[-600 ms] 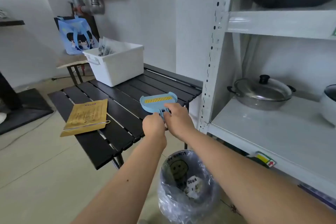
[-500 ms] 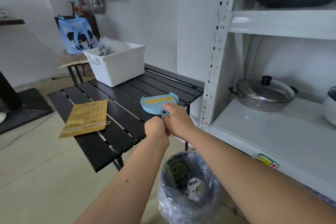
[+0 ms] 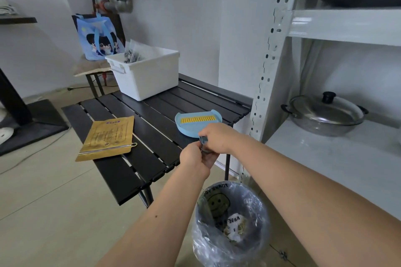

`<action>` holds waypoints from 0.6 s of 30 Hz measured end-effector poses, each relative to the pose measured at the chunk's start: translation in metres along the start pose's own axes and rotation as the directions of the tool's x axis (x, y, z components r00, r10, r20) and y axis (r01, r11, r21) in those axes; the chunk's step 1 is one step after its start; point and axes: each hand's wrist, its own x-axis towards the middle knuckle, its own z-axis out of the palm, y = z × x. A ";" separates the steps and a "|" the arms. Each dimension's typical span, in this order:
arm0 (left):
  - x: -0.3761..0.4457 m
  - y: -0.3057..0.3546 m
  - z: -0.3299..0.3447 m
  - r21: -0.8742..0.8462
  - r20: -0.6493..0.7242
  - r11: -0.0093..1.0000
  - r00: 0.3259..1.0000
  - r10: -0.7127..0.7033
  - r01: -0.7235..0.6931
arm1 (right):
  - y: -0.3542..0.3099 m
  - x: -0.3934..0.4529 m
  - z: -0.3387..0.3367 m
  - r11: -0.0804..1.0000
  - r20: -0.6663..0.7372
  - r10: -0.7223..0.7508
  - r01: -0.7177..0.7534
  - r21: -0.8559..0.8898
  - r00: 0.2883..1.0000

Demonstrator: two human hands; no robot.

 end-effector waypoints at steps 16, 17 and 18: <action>-0.009 -0.001 -0.005 -0.116 0.021 0.993 1.000 0.022 -0.019 | -0.017 -0.009 -0.010 0.920 0.076 -0.094 0.116 -0.373 0.993; -0.010 -0.001 -0.005 -0.115 0.012 0.993 1.000 0.024 -0.022 | -0.018 -0.011 -0.011 0.925 0.066 -0.095 0.112 -0.363 0.993; -0.010 0.000 -0.005 -0.113 0.005 0.993 1.000 0.025 -0.025 | -0.020 -0.013 -0.013 0.933 0.049 -0.091 0.103 -0.344 0.995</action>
